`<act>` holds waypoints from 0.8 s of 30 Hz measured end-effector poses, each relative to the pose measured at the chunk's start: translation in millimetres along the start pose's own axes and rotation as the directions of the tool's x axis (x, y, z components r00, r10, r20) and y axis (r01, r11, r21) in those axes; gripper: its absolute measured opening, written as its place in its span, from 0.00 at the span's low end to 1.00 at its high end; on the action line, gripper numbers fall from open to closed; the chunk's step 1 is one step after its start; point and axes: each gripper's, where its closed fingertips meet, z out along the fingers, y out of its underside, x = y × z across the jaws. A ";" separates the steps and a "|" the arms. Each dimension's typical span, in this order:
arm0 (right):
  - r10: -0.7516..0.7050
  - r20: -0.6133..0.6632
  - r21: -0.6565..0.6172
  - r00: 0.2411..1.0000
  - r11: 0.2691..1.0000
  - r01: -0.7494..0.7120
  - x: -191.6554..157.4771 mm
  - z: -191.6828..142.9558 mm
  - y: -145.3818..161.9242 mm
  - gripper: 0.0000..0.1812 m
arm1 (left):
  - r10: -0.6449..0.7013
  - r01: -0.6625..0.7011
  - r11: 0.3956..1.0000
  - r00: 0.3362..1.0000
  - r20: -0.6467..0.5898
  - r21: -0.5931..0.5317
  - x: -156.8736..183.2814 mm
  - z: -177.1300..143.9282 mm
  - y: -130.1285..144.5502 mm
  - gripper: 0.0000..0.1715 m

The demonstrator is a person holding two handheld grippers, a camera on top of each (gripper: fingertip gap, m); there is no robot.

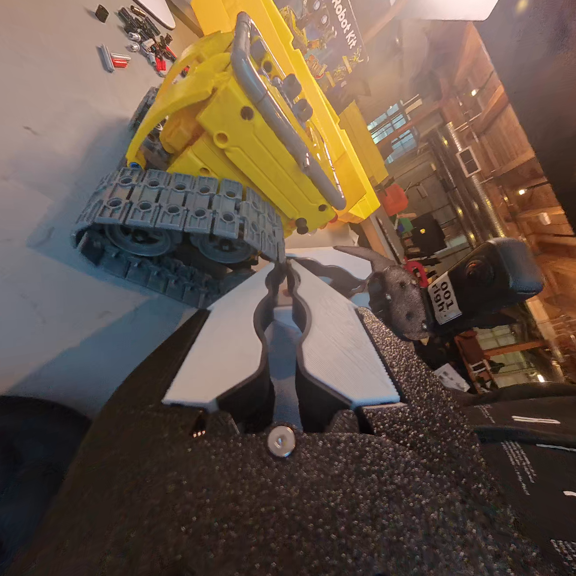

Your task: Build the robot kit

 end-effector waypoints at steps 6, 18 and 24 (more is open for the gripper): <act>-0.018 -0.004 0.003 1.000 1.000 0.018 -0.1 -6.8 2.8 0.23 | 0.045 -0.044 0.998 0.999 0.027 -0.049 -3.6 1.9 6.7 0.01; -0.027 0.009 0.015 1.000 1.000 0.027 3.0 -18.7 7.5 0.23 | 0.097 -0.111 0.981 0.991 -0.092 -0.157 7.0 7.1 21.2 0.02; -0.040 0.039 0.010 0.998 0.999 0.040 2.3 -19.1 8.2 0.23 | 0.119 -0.139 0.974 0.986 -0.121 -0.180 7.6 8.8 21.6 0.02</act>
